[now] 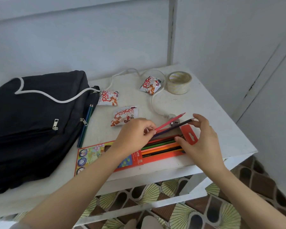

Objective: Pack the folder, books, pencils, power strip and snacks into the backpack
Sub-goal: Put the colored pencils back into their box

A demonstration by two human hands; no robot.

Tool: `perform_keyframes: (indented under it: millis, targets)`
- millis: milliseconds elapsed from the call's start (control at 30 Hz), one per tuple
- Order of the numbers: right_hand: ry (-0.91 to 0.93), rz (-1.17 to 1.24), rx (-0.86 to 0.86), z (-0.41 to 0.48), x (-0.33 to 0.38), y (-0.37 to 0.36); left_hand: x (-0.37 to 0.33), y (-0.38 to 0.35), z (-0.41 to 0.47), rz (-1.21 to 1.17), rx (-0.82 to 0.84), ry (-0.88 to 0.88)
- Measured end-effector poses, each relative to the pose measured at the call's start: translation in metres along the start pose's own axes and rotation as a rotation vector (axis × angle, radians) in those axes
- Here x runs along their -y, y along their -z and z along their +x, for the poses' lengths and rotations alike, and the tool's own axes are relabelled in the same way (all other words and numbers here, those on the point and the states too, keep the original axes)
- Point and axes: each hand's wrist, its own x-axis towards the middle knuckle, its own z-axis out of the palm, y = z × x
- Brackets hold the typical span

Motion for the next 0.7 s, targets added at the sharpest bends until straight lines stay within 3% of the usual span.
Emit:
perform_keyframes:
  millis: [333,700]
  targets:
    - [0.024,-0.078,-0.129,0.0,-0.019,0.002,0.013,0.001,-0.012,0.061,-0.01,-0.05]
    - [0.347,-0.331,-0.255,0.005,-0.037,-0.003,0.021,0.002,-0.026,0.124,-0.049,-0.178]
